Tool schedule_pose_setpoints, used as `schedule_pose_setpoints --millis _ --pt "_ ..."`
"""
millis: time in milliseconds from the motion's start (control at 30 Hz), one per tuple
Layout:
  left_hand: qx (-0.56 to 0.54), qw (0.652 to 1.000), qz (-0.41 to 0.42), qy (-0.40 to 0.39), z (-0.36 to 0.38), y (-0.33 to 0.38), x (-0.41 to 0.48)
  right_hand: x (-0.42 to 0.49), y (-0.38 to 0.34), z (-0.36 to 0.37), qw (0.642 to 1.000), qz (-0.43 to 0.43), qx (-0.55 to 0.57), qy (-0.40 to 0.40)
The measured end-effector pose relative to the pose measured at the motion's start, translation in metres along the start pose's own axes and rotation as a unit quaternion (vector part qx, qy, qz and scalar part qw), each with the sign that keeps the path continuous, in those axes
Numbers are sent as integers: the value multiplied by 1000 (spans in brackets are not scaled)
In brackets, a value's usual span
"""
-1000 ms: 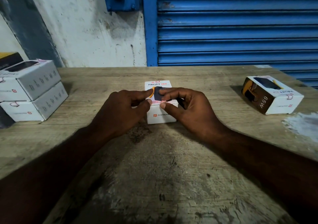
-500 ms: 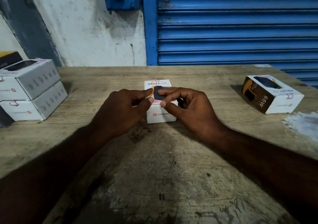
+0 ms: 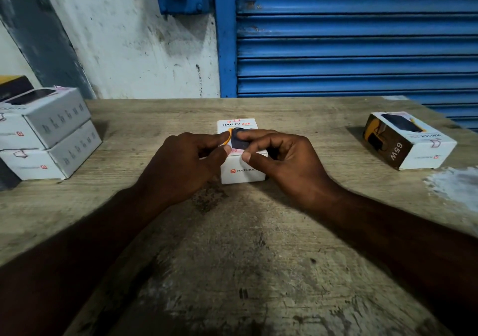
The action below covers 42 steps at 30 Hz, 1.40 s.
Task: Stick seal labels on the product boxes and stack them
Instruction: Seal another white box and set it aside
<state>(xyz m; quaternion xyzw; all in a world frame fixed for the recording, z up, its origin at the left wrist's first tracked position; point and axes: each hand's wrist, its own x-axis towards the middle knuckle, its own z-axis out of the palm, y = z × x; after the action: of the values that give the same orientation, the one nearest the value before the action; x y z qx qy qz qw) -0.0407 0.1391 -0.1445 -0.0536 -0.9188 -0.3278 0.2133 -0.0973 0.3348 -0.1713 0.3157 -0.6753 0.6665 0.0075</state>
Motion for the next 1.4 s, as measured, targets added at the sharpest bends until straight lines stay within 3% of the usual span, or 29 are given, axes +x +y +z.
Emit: schedule_pose_setpoints --millis 1400 --pt "13 1000 17 -1 1 0 0 3 10 3 994 -9 -101 29"
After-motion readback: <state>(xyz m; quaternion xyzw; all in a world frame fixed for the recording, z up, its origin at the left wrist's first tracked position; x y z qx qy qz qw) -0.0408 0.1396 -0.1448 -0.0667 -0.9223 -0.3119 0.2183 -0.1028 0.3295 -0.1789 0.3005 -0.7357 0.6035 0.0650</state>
